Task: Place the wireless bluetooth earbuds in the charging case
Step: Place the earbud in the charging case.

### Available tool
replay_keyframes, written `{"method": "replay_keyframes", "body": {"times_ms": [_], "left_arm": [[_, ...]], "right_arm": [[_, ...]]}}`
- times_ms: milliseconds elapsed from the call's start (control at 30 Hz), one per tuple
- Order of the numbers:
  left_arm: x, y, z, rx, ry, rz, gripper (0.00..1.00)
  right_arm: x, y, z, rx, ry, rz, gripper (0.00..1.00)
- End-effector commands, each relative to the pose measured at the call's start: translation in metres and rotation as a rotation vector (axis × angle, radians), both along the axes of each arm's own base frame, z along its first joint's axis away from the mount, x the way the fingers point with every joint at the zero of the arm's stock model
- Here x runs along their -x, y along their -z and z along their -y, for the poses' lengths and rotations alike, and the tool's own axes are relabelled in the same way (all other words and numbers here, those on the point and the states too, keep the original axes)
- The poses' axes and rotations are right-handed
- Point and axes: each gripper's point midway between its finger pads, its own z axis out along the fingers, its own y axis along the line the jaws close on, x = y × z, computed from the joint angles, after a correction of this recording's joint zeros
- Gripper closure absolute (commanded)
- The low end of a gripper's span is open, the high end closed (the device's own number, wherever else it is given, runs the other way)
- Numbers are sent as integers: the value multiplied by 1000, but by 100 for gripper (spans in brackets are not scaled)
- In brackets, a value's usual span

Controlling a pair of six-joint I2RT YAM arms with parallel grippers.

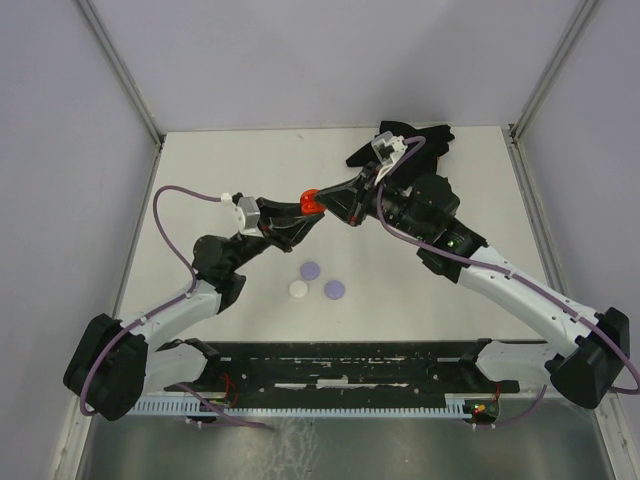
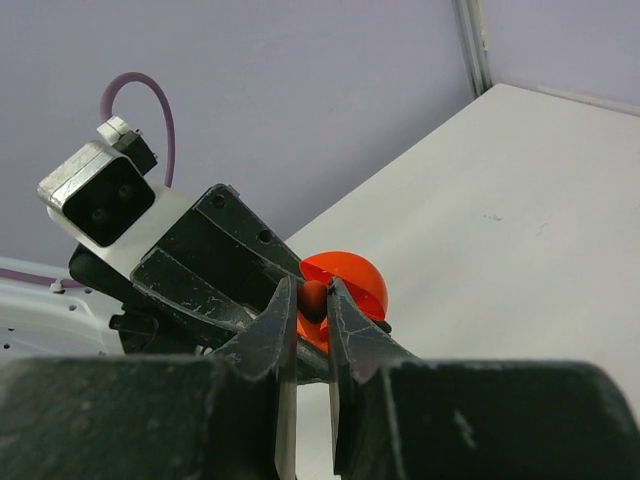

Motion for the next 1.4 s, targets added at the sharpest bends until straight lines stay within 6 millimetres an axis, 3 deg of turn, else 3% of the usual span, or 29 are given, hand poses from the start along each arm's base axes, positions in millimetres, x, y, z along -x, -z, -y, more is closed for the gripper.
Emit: {"method": "replay_keyframes", "body": {"times_ms": [0,400,967,1367], "left_arm": [[9,-42,-5,116,27,44,97],[15,-44,-5,146,61,26,97],[26,-48,0,128,125,48,97],[4,-50,-10,194,23,-35,97]], "right_arm": [[8,-11,-6,-38,-48,44,91],[6,-11,8,-14,17,80,92],[5,-9,4,-12,5,63,92],[13,-8,2,-9,-36,64,90]]}}
